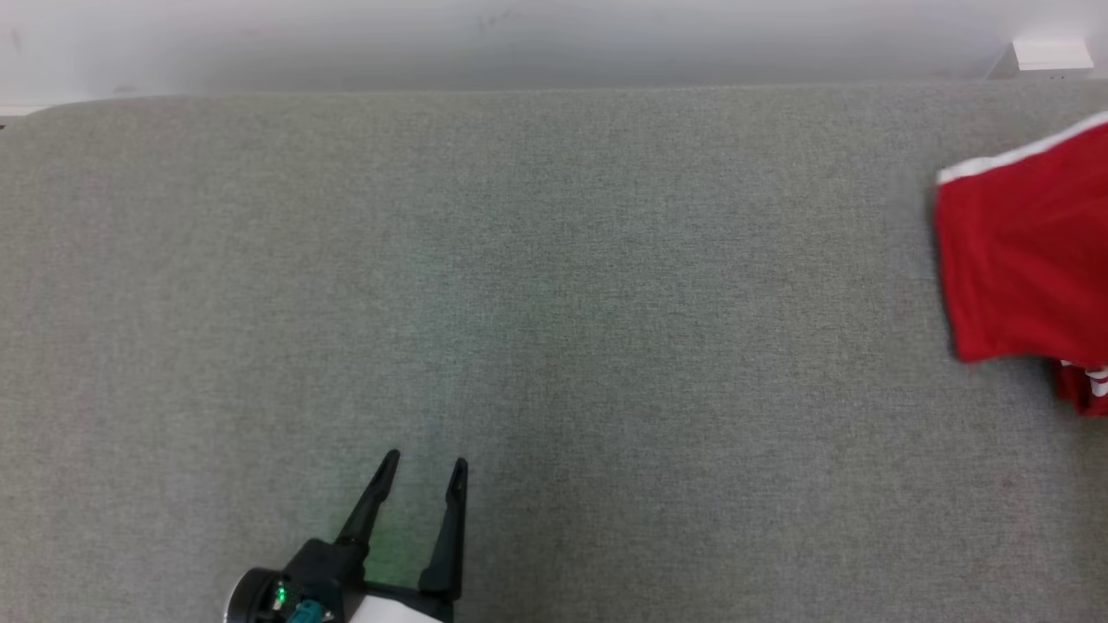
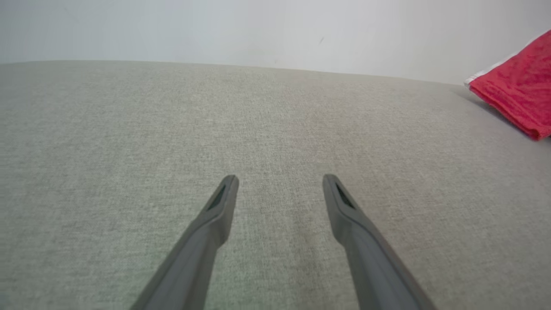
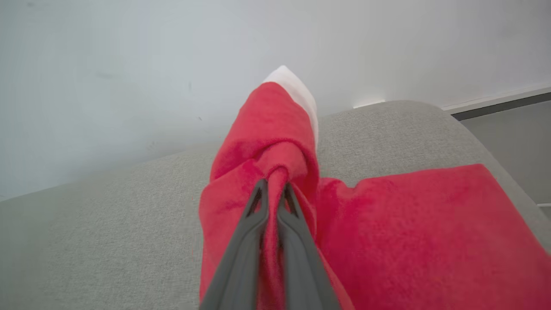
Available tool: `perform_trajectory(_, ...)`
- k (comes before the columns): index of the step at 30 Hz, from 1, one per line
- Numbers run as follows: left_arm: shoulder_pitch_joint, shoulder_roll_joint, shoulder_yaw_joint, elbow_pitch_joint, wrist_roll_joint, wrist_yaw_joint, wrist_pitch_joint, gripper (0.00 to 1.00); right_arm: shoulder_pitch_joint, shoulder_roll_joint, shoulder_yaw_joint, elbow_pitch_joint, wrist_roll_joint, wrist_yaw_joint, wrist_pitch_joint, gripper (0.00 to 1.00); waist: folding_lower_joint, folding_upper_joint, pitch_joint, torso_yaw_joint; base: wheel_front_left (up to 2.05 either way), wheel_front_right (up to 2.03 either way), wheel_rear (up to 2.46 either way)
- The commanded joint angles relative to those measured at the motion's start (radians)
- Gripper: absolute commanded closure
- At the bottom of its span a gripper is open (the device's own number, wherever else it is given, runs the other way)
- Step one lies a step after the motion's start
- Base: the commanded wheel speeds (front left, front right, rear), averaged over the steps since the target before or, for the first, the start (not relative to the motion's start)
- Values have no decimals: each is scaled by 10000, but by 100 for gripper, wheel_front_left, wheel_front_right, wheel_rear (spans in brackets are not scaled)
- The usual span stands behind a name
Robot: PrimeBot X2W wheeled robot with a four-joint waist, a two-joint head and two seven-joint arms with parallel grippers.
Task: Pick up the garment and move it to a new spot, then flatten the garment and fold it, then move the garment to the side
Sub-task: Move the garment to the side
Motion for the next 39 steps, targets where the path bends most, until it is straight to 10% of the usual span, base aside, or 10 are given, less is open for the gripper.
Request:
perform_trajectory(1, 116, 39, 96, 31, 214, 26, 2, 0, 125, -115, -113, 319, -33, -18, -27, 100, -1, 0, -16, -25, 0, 0, 0)
perform_trajectory(4, 132, 39, 227, 71, 273, -80, 1, 0, 290, -172, -524, 1258, -360, -20, -400, 100, -1, 0, -44, -70, 0, 0, 0)
perform_trajectory(5, 105, 39, 263, 73, 308, -109, 1, 0, 313, -106, -601, 1616, -546, -18, -556, 67, -1, 0, -47, -85, 0, 0, 0)
perform_trajectory(6, 75, 37, 285, 76, 329, -118, 2, 0, 310, -84, -633, 1978, -827, -20, -782, 0, -1, 0, -44, -98, 0, 0, 0)
perform_trajectory(20, 427, 39, 416, 2, 158, -42, 1, 0, 644, 820, -1389, 3817, -4186, -20, -5044, 0, -1, 0, -588, -294, 0, 0, 0)
perform_trajectory(29, 1157, 37, 759, -197, -47, 91, 2, 0, 3791, 2409, -3778, -348, -6905, -20, -5097, 0, -1, 0, -1860, -423, 0, 0, 0)
perform_trajectory(39, 1904, 37, 733, -54, -235, 438, 2, 0, 7047, 4732, -3944, -3215, -8865, -20, -5099, 0, -1, 0, -2954, -384, 0, 0, 0)
